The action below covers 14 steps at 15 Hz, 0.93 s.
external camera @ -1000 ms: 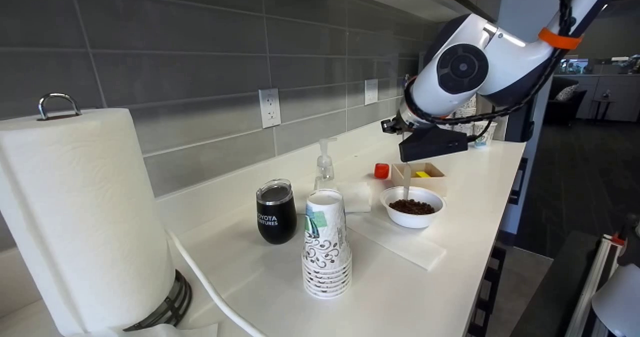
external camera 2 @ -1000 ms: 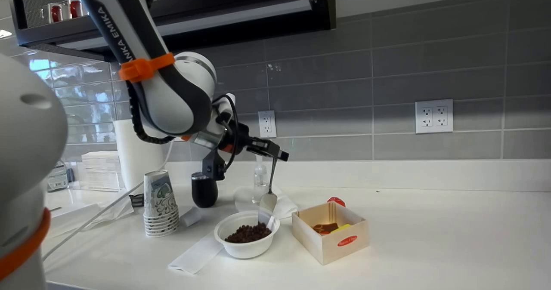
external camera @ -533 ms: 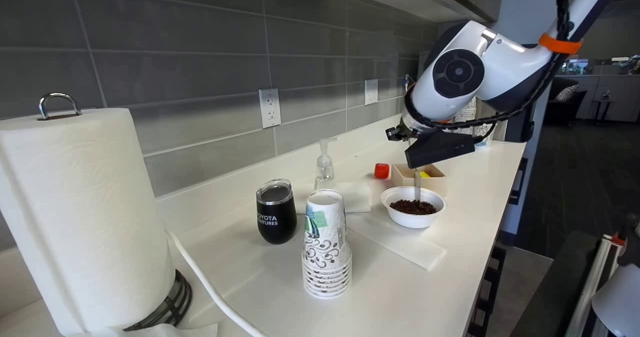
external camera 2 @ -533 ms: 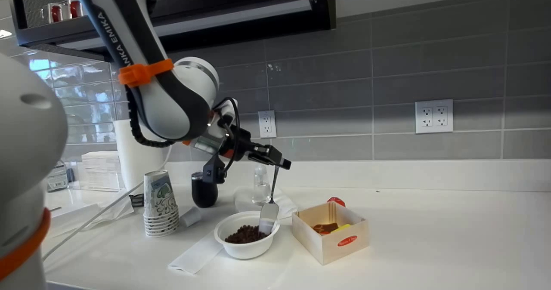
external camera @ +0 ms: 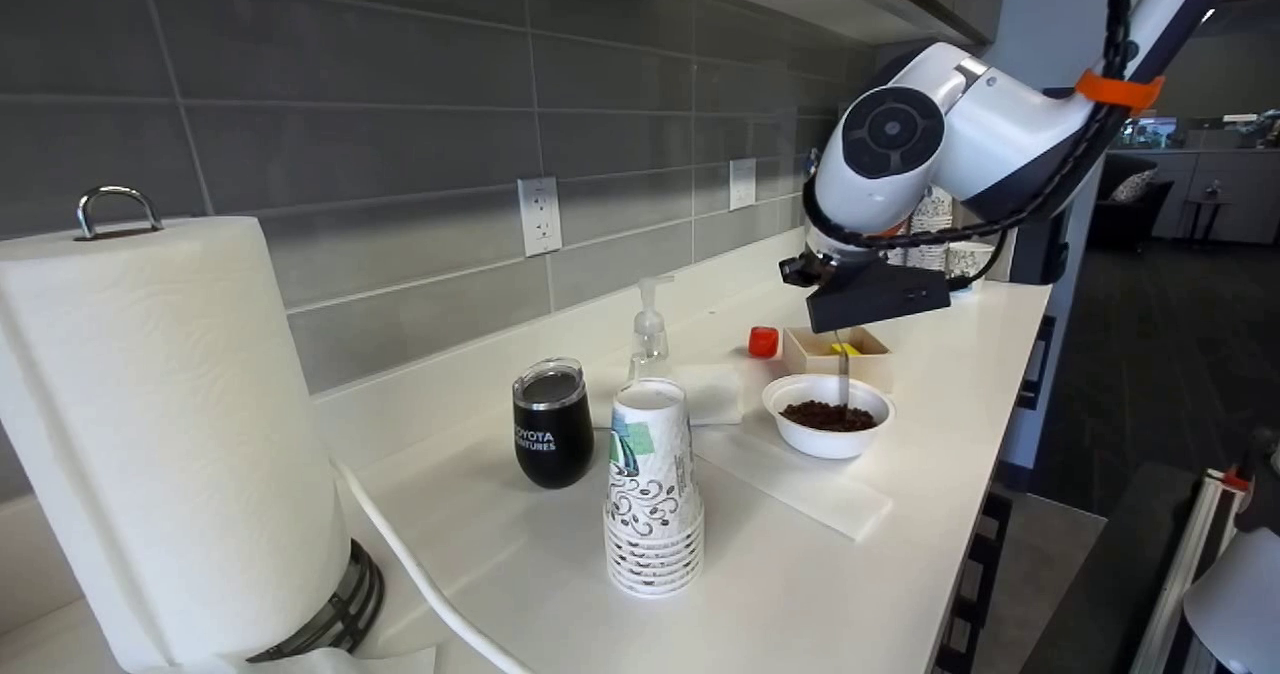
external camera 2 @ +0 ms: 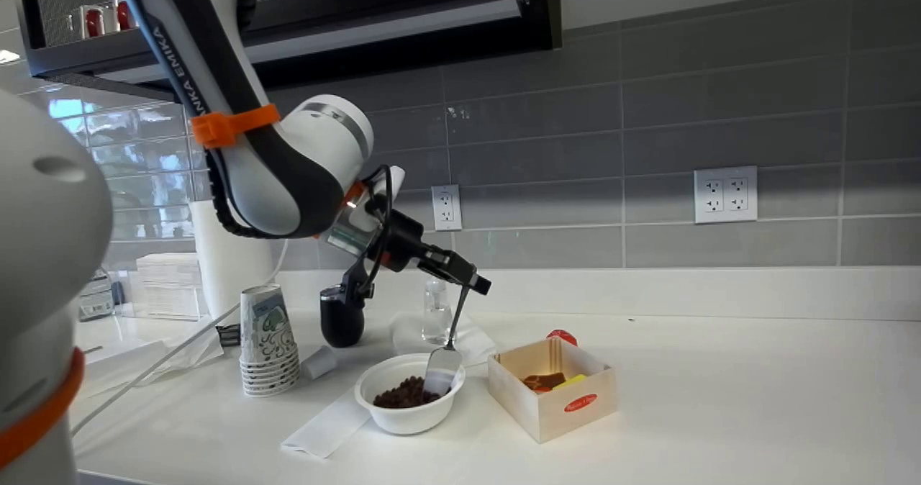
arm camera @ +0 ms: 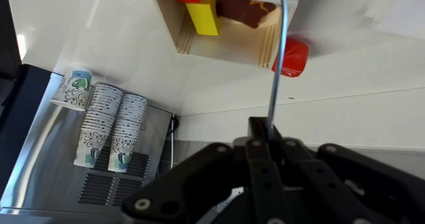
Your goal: Use the spoon to stir the beans in the bowl
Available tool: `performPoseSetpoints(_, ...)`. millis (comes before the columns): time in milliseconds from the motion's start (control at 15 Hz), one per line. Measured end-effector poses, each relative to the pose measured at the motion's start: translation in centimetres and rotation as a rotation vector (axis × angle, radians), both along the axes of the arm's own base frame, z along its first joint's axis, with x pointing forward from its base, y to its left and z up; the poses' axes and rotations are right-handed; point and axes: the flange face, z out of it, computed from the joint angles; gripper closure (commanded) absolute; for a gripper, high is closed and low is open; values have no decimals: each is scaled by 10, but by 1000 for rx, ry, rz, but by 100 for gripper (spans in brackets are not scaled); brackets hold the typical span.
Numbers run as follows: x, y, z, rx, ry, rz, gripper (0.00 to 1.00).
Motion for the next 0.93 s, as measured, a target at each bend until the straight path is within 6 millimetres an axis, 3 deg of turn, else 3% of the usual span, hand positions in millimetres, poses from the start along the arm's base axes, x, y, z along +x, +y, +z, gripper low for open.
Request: performPoseSetpoints(933, 0, -4, 4, 177, -17, -111, 99)
